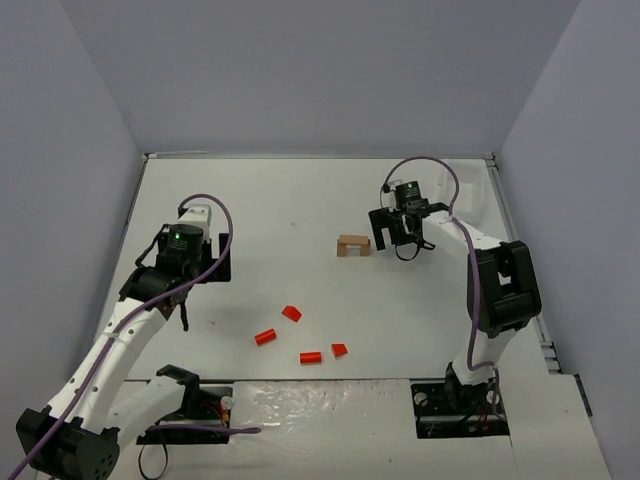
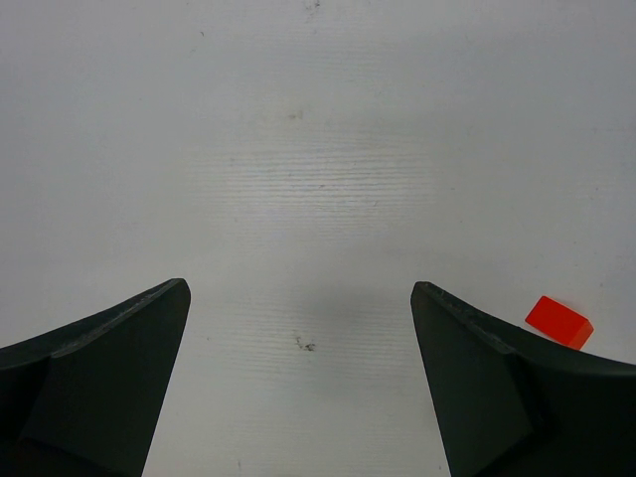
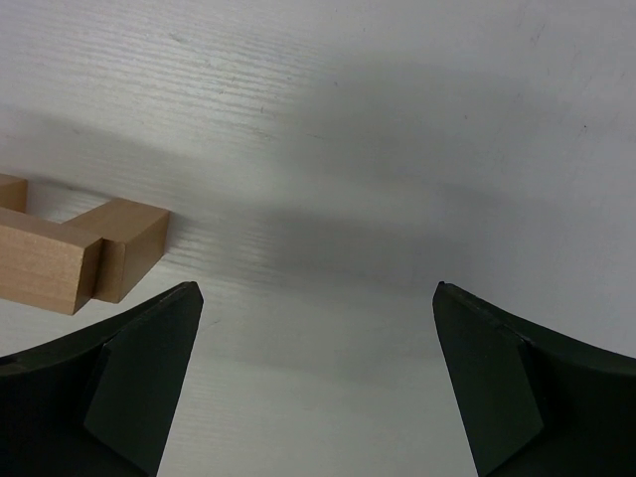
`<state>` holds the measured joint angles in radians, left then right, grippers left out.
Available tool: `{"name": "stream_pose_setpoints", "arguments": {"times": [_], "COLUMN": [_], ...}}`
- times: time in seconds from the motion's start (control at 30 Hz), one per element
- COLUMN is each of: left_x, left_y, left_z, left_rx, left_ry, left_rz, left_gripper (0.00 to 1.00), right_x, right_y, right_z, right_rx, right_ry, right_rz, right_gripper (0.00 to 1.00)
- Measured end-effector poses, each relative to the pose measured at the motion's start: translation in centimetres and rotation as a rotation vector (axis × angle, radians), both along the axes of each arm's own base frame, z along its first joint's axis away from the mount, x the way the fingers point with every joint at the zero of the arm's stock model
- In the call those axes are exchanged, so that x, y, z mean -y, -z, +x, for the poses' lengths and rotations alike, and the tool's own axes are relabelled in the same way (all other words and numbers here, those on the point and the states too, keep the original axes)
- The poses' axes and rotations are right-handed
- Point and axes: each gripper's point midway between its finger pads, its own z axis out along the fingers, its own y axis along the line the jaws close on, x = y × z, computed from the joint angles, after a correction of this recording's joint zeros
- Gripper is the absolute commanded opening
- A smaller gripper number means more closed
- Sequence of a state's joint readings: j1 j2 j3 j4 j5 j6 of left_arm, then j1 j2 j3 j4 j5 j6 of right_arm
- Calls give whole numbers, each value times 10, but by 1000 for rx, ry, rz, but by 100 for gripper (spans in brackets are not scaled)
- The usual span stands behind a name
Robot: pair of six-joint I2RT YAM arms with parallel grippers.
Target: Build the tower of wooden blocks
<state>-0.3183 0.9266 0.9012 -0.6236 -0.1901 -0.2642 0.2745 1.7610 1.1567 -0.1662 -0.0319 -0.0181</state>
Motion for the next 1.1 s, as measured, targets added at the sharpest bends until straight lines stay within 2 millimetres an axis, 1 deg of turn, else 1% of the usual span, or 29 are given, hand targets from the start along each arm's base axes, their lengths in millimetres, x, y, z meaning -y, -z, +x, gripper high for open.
{"name": "stream_pose_setpoints", "arguments": {"times": [0.23, 0.53, 1.1], "left_x": [0, -2, -3], "left_y": [4, 5, 6], "left_z": [1, 2, 2], "left_rx": [-16, -19, -23], "left_ry": [-3, -10, -11], "left_rz": [8, 18, 23], "left_gripper": [92, 92, 92], "right_x": [-1, -1, -4], "right_y": [5, 26, 39], "right_z": [5, 3, 0], "right_rx": [10, -33, -59], "right_ry": [0, 0, -8], "right_rz": [3, -9, -14], "right_gripper": [100, 100, 100]}}
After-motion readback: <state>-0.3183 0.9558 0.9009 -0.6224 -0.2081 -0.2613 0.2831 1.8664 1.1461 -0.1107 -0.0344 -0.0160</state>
